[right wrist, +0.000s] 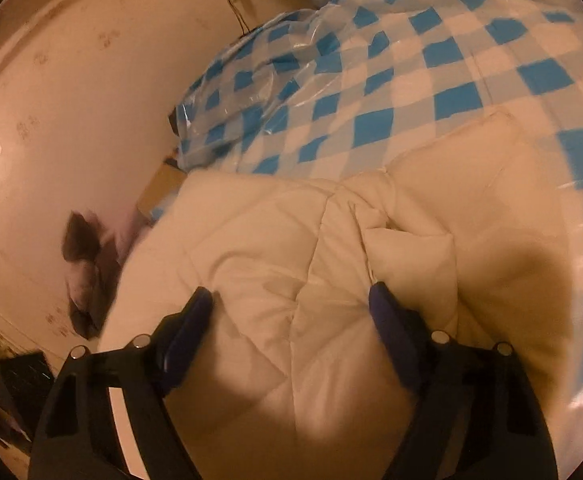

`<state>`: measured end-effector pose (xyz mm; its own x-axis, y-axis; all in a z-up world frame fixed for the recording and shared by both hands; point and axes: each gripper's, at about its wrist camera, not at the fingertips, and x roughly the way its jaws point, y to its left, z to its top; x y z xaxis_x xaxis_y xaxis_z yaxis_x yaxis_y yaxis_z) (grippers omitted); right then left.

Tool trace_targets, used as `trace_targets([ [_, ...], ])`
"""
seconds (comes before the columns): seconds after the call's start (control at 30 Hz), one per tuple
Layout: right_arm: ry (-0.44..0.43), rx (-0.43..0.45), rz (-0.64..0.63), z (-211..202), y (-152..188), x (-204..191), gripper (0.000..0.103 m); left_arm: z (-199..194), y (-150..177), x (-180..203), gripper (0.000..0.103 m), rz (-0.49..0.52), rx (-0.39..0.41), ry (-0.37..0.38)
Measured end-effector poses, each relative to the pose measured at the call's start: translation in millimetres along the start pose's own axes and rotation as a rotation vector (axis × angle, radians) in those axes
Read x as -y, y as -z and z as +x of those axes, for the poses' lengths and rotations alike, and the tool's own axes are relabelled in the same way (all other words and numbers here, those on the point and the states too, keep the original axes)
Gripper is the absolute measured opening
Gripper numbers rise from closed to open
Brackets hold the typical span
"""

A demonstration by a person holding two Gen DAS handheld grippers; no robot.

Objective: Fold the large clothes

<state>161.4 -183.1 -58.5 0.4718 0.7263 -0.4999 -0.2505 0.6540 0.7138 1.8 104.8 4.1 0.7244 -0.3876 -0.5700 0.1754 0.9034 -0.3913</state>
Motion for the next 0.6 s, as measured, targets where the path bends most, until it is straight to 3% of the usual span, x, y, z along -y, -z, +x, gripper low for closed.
trace_targets([
  [0.13,0.059,-0.018,-0.055,-14.4,-3.8,-25.1,0.08,21.9,1.2,3.7,0.093,0.012,-0.078,-0.029],
  [0.23,0.015,0.124,-0.135,-61.6,12.7,-59.6,0.09,21.5,3.7,1.1,0.093,0.013,-0.081,-0.047],
  [0.27,0.084,0.149,-0.184,-72.2,23.0,-70.0,0.092,18.0,2.7,-0.9,0.092,0.002,-0.065,-0.05],
  [0.3,0.185,0.124,-0.234,-70.9,34.4,-73.9,0.092,7.1,1.7,-0.4,0.092,0.002,0.0,-0.084],
  [0.37,0.341,-0.017,-0.303,-40.4,56.6,-63.5,0.094,-7.1,-0.1,8.6,0.092,0.048,0.082,-0.108],
  [0.5,0.295,-0.035,-0.232,-35.7,63.1,-39.8,0.096,9.3,7.2,16.8,0.092,0.09,-0.002,-0.141],
  [0.6,0.283,-0.027,-0.226,-50.9,59.2,-53.6,0.096,4.7,12.0,30.4,0.093,0.172,0.023,-0.184],
])
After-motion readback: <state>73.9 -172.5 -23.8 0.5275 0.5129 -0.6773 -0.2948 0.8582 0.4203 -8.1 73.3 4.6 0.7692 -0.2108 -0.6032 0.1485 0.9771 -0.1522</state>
